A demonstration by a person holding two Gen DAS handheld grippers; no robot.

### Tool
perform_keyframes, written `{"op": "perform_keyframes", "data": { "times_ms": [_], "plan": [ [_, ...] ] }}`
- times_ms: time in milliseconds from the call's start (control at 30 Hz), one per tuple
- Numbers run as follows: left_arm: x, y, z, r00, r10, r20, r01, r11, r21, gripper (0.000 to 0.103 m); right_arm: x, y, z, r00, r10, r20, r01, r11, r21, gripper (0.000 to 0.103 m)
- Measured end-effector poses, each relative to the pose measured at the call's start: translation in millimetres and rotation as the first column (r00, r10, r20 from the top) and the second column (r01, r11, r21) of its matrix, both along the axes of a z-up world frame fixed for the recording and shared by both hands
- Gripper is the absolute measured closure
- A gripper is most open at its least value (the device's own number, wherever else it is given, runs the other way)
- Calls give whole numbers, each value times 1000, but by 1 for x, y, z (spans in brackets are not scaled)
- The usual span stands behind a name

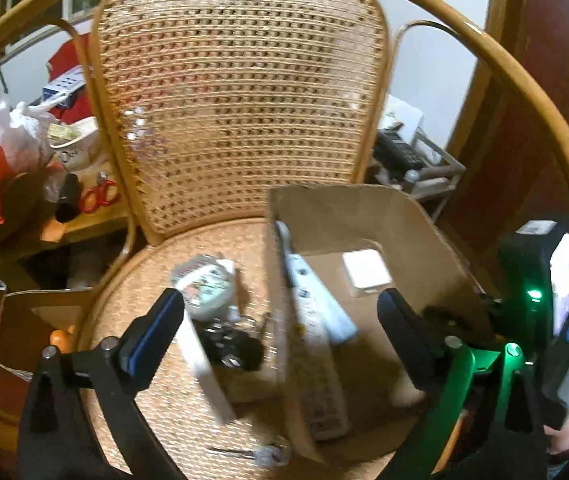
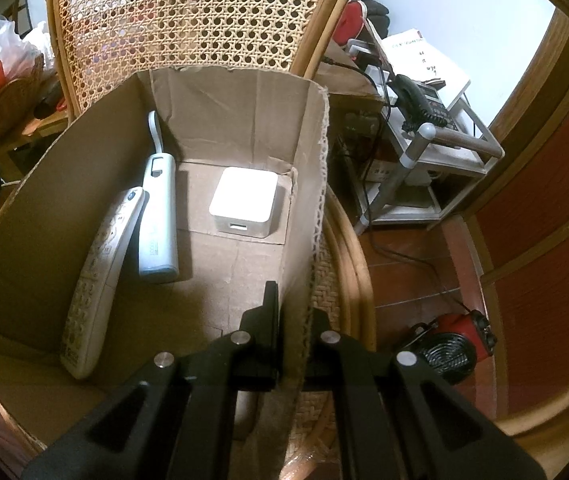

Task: Organize rigid objects
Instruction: 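Withdraw the left gripper from the box, then lower the left gripper toward the white power strip beside the meter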

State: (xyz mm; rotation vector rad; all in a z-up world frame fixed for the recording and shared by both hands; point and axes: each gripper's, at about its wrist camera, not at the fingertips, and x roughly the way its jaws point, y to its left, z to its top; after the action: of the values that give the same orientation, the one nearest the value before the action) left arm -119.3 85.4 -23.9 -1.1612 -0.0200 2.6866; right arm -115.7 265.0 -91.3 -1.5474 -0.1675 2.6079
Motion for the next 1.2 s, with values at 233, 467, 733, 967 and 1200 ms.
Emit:
{"op": "perform_keyframes", "data": {
  "times_ms": [233,467,733,967,1200],
  "plan": [
    [-16,-41,-13,994,106,27,-106,994,20,6,0,0,-1,1000,0,1,0,1000,-3,96],
    [-25,-74,-23,981,184,65,-185,983,8,6,0,0,0,1000,3,3,-3,1000,4,96],
    [-25,-86,-50,963,223,154,-216,974,-61,6,0,0,0,1000,3,3,-3,1000,3,96],
    [-21,-79,-66,963,186,197,-169,981,-100,6,0,0,0,1000,3,3,-3,1000,4,96],
    [-24,-79,-75,956,162,244,-155,987,-45,6,0,0,0,1000,3,3,-3,1000,4,96]
  ]
}}
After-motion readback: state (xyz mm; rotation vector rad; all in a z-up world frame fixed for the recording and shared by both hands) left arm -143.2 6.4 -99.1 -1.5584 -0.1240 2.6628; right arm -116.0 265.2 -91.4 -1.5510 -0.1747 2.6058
